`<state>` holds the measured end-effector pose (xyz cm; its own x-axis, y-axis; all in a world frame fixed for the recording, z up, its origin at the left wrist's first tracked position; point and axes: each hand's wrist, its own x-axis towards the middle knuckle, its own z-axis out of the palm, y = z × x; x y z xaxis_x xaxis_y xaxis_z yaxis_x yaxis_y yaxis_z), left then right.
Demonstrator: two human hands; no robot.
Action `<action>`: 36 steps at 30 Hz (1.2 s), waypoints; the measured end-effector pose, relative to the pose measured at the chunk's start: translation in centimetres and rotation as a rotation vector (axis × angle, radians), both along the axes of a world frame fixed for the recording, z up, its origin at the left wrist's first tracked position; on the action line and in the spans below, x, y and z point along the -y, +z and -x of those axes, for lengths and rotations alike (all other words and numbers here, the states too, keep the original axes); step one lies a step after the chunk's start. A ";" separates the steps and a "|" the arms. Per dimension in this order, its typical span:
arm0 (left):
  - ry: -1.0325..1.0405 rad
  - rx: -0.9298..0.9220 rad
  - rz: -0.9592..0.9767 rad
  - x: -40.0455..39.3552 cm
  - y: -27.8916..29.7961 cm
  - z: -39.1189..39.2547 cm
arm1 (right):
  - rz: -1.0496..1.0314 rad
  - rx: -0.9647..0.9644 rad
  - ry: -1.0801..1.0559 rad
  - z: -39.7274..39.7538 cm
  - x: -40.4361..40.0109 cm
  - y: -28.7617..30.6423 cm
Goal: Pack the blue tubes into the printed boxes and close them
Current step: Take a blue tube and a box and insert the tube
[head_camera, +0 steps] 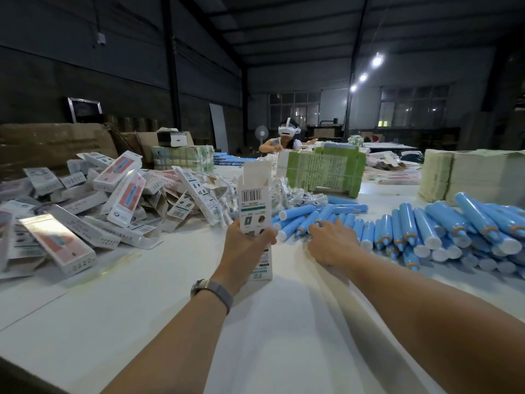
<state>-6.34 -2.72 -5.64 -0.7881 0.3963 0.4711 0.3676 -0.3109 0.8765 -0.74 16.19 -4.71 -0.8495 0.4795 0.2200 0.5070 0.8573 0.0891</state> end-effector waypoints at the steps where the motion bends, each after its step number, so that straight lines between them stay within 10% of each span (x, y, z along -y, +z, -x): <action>1: -0.001 0.001 -0.003 0.0 0.0 -0.1 | 0.014 0.020 -0.010 0.1 -0.2 0.0; 14: 0.019 -0.012 0.000 0.1 0.1 0.4 | 0.209 -0.318 0.042 0.0 2.3 0.8; 23: 0.000 -0.014 -0.055 0.0 -0.1 0.1 | 0.544 -0.167 -0.182 0.3 1.3 1.3; 31: -0.053 0.039 -0.061 0.1 0.2 0.0 | 1.185 -0.946 0.362 -1.0 5.6 8.8; 36: -0.016 0.021 -0.057 0.0 0.4 -0.5 | 1.145 -1.203 0.590 -2.2 8.5 13.3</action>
<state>-5.80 -2.76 -5.24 -0.7918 0.3824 0.4762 0.3433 -0.3661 0.8649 1.42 7.65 8.54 -0.5855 0.5439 0.6012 -0.5396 0.2920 -0.7897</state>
